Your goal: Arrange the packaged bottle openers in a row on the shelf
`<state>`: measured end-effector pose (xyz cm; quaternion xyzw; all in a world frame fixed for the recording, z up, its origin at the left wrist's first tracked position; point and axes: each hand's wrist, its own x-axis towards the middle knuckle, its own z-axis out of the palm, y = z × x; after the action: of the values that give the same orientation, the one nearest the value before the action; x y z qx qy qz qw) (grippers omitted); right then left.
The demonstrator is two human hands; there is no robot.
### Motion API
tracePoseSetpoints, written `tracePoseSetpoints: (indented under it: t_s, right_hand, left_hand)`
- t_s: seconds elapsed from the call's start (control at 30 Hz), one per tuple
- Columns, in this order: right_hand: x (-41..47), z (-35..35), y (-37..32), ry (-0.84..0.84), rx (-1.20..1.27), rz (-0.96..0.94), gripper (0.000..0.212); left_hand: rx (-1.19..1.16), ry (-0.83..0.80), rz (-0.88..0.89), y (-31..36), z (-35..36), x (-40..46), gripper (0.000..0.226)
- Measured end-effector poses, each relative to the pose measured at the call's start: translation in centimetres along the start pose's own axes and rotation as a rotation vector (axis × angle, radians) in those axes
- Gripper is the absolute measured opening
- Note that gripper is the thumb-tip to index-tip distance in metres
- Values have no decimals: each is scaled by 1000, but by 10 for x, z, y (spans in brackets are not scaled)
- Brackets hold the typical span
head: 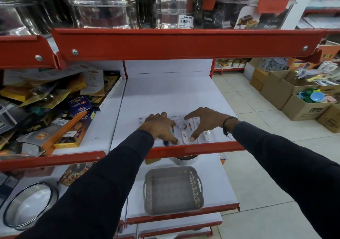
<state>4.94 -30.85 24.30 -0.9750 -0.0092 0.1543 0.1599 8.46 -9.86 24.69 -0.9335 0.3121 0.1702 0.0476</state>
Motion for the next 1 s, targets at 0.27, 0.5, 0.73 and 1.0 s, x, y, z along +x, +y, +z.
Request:
tracePoseSetpoints:
  t_s: [0.27,0.5,0.73,1.0]
  right_hand:
    - [-23,-12,44,-54,-87,75,92]
    - [-19,-8,35,-40,-85,30,87]
    - [-17,-9,32,-33,-91,36,89]
    - [-31,-12,16,8,-55,60,86]
  left_hand:
    - [22,-19,18,6,-8,2,86]
    - [-23,-4,0,9,-8,-3,81]
    - [-68,14,17,6,-4,-1,81]
    - [57,30,12,2,1,-7,92]
